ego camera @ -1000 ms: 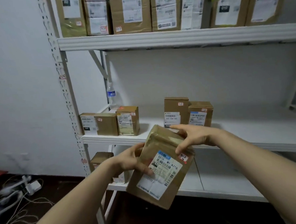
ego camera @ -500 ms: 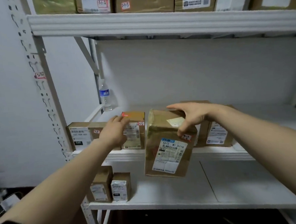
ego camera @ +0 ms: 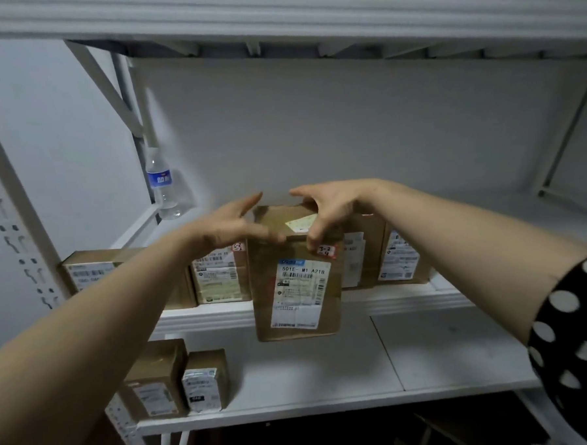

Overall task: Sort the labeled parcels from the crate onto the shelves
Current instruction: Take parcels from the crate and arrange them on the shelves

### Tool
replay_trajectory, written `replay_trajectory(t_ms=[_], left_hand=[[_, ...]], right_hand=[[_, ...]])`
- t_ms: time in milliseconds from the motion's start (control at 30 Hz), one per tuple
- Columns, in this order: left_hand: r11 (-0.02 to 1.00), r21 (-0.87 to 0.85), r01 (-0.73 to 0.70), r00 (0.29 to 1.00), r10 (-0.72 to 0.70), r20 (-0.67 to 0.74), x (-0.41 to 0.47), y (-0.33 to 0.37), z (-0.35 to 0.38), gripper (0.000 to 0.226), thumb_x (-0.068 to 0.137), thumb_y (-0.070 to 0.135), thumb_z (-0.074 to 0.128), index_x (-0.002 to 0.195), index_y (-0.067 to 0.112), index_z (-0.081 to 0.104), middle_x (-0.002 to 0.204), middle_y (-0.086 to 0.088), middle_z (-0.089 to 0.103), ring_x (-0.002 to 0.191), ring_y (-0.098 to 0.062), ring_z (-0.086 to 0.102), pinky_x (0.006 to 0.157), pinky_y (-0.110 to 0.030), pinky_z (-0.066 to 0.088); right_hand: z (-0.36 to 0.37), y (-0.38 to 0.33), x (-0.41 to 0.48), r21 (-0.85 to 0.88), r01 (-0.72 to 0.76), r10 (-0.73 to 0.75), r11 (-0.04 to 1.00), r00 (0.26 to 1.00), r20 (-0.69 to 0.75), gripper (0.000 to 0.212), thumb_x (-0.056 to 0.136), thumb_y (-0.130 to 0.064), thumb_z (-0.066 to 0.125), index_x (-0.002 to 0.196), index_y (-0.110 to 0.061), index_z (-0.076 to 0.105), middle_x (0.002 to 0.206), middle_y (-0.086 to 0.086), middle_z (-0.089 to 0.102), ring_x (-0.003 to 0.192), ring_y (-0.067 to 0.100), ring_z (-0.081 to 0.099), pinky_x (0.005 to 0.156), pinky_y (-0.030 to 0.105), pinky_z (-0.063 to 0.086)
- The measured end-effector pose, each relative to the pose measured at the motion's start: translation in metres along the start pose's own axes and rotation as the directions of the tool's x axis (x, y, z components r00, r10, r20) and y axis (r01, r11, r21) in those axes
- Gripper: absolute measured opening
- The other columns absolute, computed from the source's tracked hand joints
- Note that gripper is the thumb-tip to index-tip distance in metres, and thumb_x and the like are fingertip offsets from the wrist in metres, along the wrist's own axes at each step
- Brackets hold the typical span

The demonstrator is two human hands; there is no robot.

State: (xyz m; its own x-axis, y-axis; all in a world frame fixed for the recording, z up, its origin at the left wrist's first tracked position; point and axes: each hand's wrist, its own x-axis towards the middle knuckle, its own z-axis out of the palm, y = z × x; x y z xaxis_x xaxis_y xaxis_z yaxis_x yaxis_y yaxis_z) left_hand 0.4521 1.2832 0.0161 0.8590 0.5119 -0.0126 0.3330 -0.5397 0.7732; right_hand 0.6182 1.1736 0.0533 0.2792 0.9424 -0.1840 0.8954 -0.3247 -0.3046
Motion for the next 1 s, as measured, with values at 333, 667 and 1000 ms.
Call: replay_trajectory(t_ms=[333,667,1000], left_hand=[[0.99,0.144,0.005,0.997,0.006,-0.075,0.009,0.014,0.002,0.104,0.069,0.019,0.082,0.151,0.015,0.019,0.152,-0.004,0.031,0.137,-0.024,0.032,0.107,-0.028,0.028],[0.996,0.07,0.059,0.979,-0.044,-0.201,-0.009,0.012,-0.007,0.102,0.067,0.021,0.082,0.15,0.016,0.023,0.149,-0.005,0.034,0.133,-0.026,0.036,0.104,-0.033,0.034],[0.996,0.043,0.079,0.961,-0.065,-0.267,-0.005,0.023,0.003,0.099,0.069,0.018,0.081,0.15,0.011,0.023,0.15,-0.006,0.034,0.133,-0.027,0.037,0.091,-0.025,0.034]], right_hand=[[-0.026,0.052,-0.006,0.298,0.113,-0.001,0.948,0.936,-0.351,0.051,0.09,-0.019,0.055,0.139,-0.027,0.044,0.145,0.002,0.044,0.132,0.016,0.04,0.103,0.026,0.03],[0.013,0.111,0.015,-0.276,-0.208,0.128,0.938,0.951,-0.28,0.093,0.078,-0.053,0.068,0.148,-0.048,0.007,0.16,-0.002,0.011,0.146,0.034,0.002,0.107,0.07,-0.003],[0.004,0.134,0.018,-0.152,-0.111,0.063,0.982,0.954,-0.293,0.063,0.092,-0.036,0.056,0.144,-0.05,0.023,0.143,-0.001,0.038,0.135,0.03,0.031,0.11,0.067,0.003]])
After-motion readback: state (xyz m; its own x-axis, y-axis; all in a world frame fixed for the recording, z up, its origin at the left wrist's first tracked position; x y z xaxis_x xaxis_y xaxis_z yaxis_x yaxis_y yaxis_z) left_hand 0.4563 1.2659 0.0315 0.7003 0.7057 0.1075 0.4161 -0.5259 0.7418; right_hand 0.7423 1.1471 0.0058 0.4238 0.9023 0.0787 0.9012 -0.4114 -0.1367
